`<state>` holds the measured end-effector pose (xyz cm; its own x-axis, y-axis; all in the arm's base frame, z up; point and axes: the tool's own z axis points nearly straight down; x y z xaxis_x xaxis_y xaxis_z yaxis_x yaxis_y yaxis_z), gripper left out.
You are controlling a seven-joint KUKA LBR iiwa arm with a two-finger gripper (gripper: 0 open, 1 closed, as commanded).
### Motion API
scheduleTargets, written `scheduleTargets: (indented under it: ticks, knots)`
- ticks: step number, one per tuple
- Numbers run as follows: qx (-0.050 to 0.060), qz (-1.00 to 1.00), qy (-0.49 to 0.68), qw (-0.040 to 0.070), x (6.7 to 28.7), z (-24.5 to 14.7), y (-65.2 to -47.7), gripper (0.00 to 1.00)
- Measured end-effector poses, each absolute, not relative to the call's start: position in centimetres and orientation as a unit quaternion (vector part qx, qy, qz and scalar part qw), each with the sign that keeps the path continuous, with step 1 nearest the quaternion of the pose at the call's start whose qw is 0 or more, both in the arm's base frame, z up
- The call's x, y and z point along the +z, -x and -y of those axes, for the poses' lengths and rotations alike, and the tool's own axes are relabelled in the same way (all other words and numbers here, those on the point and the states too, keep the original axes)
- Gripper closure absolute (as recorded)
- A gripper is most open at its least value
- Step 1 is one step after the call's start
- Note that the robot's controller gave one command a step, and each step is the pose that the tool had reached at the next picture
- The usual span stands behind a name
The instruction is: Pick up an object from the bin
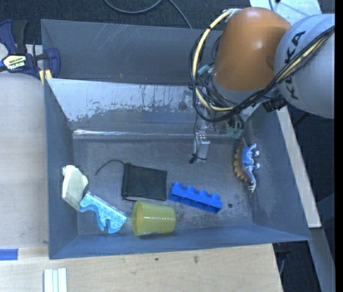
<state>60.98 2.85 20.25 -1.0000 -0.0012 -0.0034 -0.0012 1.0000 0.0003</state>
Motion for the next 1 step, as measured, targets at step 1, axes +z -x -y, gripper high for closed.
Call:
scheduleTargets:
  ticks: [1]
  knots:
    - [0.0,-1.0,0.027,0.005,16.8,-2.73,-59.15,0.0]
